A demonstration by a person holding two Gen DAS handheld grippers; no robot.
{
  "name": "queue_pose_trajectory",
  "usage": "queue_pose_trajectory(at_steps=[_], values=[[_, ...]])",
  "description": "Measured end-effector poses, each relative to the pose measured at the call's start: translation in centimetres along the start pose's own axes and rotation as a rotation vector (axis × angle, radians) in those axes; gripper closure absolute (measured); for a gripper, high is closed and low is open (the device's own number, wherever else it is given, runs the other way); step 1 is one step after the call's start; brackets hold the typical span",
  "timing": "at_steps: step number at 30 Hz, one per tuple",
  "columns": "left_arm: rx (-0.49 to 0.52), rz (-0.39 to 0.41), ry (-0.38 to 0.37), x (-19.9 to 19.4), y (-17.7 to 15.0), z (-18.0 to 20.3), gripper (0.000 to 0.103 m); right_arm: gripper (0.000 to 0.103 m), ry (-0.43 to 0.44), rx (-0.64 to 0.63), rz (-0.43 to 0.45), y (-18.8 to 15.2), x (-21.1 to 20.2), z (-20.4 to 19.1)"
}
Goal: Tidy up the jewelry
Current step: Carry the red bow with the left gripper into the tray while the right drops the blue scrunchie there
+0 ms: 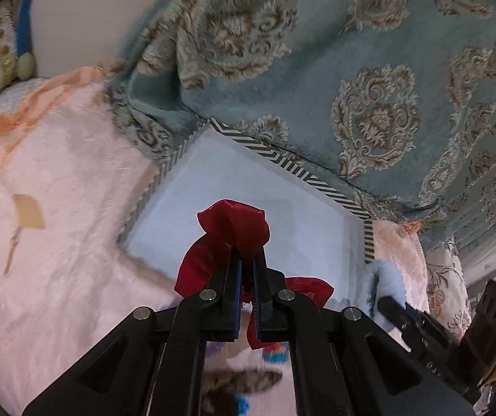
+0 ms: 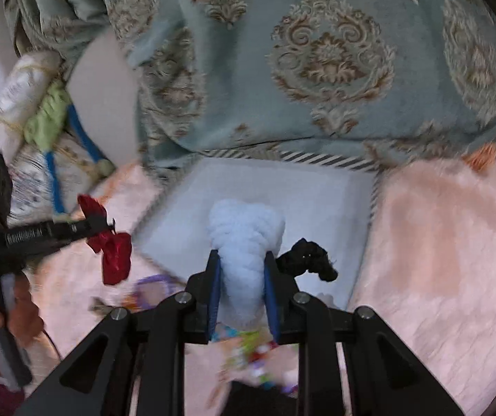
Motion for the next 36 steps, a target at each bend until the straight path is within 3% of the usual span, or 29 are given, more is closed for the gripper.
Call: queue_pose_trajectory(at_steps=[8, 15, 21, 23, 27, 36], values=[[-0.027, -0.070, 0.066, 5.9, 1.5, -1.4, 0.103, 0.080, -0.072, 0.004, -0.060, 0.3, 5.0, 3.1], [-0.038, -0.079, 0.113, 7.0, 1.6, -2.5, 0.103, 0.080, -0.030, -0.011, -0.080, 0.2, 5.7, 2.6], [-0.053, -0.110, 0.147, 8.3, 1.3, -3.3, 0.103, 0.060, -0.015, -0.001, -0.135, -0.4, 6.5, 2.9], [-0.054, -0.110, 0.149, 8.2, 1.3, -3.6, 0.095, 0.060, -0.010, 0.005, -0.135, -0.6, 5.9, 3.1], [-0.044, -0.097, 0.160, 7.1, 1.0, -3.7, 0.084, 0.042, 0.007, 0.019, -0.104, -1.2, 3.5, 3.5], [0.015, -0.030, 0.150, 1.1, -1.2, -2.2, 0.079, 0.042, -0.067, 0.041, -0.047, -3.4, -1.7, 4.8]])
Point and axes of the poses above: each gripper's, at about its wrist camera, not at the fingertips, and x roughly the way its jaws point, z to its right, y to its top, the point moved 9 cm from there along x, roughly the way its jaws point, and after that the axes turned 13 degrees about -z, right-handed, at the moved point
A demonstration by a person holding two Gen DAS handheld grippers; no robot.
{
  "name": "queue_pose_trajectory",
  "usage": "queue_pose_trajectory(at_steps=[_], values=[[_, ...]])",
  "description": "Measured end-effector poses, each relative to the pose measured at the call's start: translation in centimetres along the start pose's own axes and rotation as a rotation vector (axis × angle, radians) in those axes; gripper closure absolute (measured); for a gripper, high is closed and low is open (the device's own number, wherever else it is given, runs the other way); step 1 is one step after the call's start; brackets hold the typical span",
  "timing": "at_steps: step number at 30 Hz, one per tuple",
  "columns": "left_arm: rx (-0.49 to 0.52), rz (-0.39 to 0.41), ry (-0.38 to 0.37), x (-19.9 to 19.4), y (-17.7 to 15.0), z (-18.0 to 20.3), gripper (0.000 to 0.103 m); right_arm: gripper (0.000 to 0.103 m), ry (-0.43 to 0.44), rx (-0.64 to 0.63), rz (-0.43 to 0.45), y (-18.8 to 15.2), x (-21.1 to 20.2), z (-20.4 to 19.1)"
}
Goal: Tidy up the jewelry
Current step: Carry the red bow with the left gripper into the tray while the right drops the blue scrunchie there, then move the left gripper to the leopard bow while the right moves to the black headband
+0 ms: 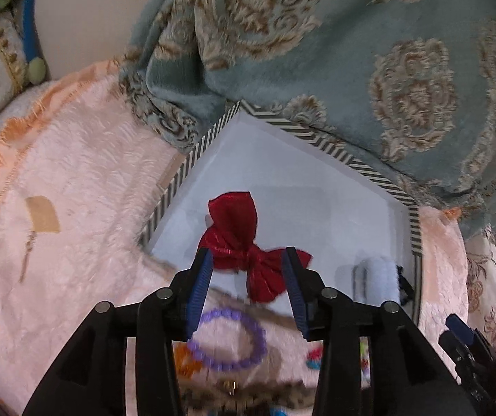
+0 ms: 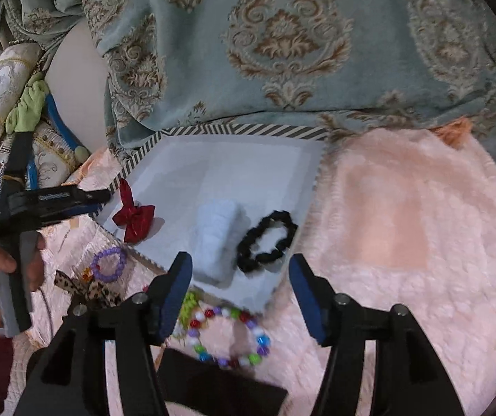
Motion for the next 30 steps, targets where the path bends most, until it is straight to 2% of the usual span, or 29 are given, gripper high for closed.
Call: queue_pose_trajectory(at_steps=[9, 16, 21, 30], values=[[0.053, 0.078, 0.061, -5.3, -5.3, 0.6, 0.079, 0.040, -0.043, 0.020, 0.033, -2.6, -3.1, -1.5], [0.095, 0.121, 0.118, -7.5, -8.9, 1.1, 0.079, 0.035, -0.069, 0.005, 0.056, -4.7, -5.1, -3.4], [0.114, 0.147, 0.145, -8.5, -11.2, 1.3, 0.079, 0.031, -0.054, 0.001, 0.060, -5.9, -6.3, -4.3], [0.104, 0.148, 0.130, -9.0, -14.0, 1.3, 0.079, 0.026, -0.067, -0.028, 0.044, -8.3, -7.0, -5.6]])
Point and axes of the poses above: each gripper's, at about its wrist camera, not at the fingertips, and x roughly the way its jaws point, z to its right, y to its top, the point moved 9 cm from there along x, roughly the way its jaws point, and after that the axes turned 13 degrees about -z, right-handed, at the moved point
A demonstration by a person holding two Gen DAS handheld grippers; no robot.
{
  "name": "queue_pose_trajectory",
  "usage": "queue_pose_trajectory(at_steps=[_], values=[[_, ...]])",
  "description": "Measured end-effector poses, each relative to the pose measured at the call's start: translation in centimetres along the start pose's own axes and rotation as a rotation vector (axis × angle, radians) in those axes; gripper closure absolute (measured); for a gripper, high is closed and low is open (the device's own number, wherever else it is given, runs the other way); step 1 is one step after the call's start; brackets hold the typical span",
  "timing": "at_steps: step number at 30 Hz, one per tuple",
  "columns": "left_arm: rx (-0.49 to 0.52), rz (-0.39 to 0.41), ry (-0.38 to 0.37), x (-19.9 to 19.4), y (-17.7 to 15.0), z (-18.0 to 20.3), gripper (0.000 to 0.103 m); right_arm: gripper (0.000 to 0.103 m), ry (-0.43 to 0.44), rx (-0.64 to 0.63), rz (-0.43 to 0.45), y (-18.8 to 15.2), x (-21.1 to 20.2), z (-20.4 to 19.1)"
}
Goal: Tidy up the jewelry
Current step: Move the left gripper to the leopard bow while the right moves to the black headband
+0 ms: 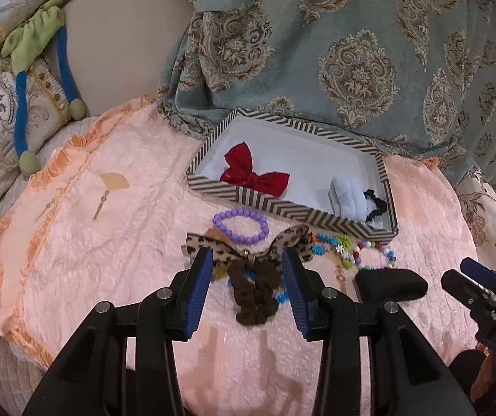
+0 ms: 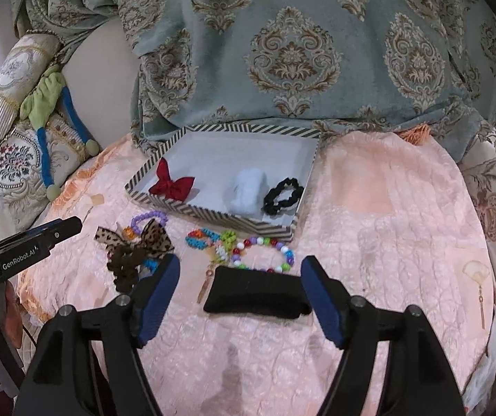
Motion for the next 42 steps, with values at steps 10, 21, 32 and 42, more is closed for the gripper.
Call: queue_pose_trajectory(at_steps=[10, 21, 32, 42], values=[[-0.032, -0.023, -0.018, -0.1, -1.8, -0.6, 0.079, 0.026, 0.005, 0.010, -0.027, -2.1, -0.2, 0.5], [-0.049, -0.030, -0.003, 0.1, -2.6, -1.2, 0.079, 0.026, 0.014, -0.017, -0.023, -2.4, -0.5, -0.3], [-0.052, -0.040, 0.005, 0.7, -2.9, -1.4, 0.079, 0.026, 0.009, -0.020, -0.046, -2.6, 0.2, -0.4], [-0.068, -0.068, -0.003, 1.5, -3.1, -1.8, 0.079, 0.026, 0.011, -0.022, -0.065, -2.8, 0.9, -0.4]])
Point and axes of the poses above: each gripper's, at about its wrist camera, not at the fingertips, and x roughly the way its jaws point, z to its right, y to its top, the point moved 9 cm from there along x, roughly the way its jaws point, and after that the axes turned 13 degrees about -z, right-handed, at the moved point
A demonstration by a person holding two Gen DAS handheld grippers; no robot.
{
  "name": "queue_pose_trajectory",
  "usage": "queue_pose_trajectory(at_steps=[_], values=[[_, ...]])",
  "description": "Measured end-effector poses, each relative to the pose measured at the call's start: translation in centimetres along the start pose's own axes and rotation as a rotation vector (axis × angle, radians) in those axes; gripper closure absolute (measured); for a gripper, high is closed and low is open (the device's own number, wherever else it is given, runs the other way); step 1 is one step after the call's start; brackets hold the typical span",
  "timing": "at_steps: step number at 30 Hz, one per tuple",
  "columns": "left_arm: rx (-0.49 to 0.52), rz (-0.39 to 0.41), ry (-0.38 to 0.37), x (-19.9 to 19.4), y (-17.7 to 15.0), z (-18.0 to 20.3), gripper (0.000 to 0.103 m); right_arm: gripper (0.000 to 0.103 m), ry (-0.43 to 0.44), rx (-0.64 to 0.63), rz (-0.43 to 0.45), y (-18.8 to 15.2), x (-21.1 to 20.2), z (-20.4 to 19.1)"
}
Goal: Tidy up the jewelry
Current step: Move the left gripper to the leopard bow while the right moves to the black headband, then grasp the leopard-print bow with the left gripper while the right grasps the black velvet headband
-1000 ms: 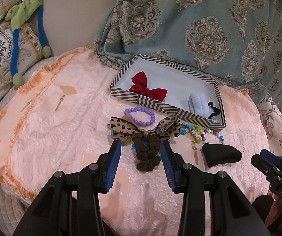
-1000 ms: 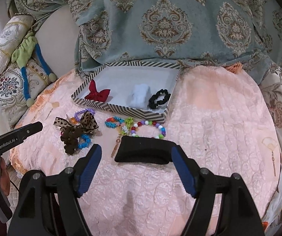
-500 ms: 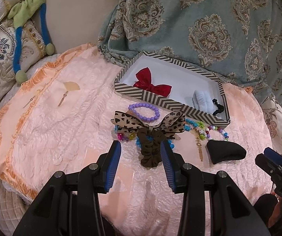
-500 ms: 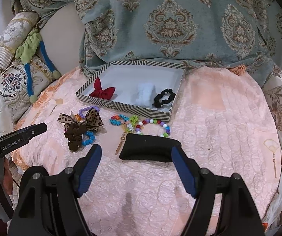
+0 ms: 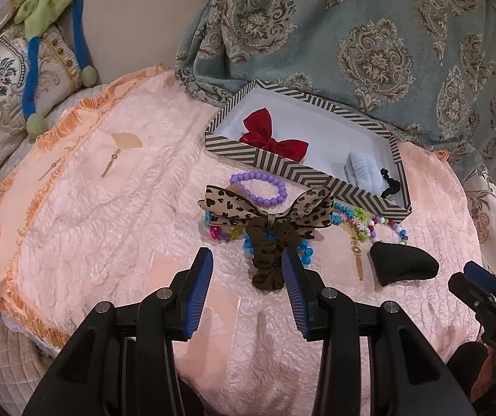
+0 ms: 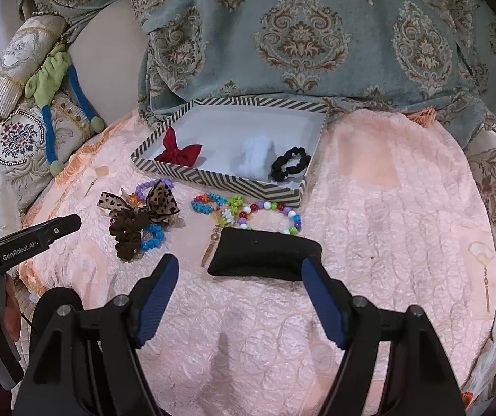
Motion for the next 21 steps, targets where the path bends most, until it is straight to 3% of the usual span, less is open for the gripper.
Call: queue_pose_trajectory(at_steps=[3, 12, 21], values=[[-0.007, -0.011, -0.017, 0.3, -0.1, -0.2, 0.079, 0.026, 0.000, 0.001, -0.003, 0.0, 0.1, 0.1], [-0.093, -0.133, -0.188, 2.8, -1.2, -1.6, 0.073, 0.026, -0.010, 0.010, -0.025, -0.2, 1.2, 0.9], [-0.123, -0.158, -0.230, 4.4, 0.1, -0.9, 0.068, 0.026, -0.010, 0.043, -0.064, -0.5, 3.4, 2.1]])
Point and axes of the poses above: each gripper's, at about its wrist camera, not at the fingertips, and x roughly the way its jaws point, z to its right, y to its top, the point moved 9 cm from there along x, roughly the way its jaws point, and after that the axes turned 13 degrees about -z, right-handed, at the moved point
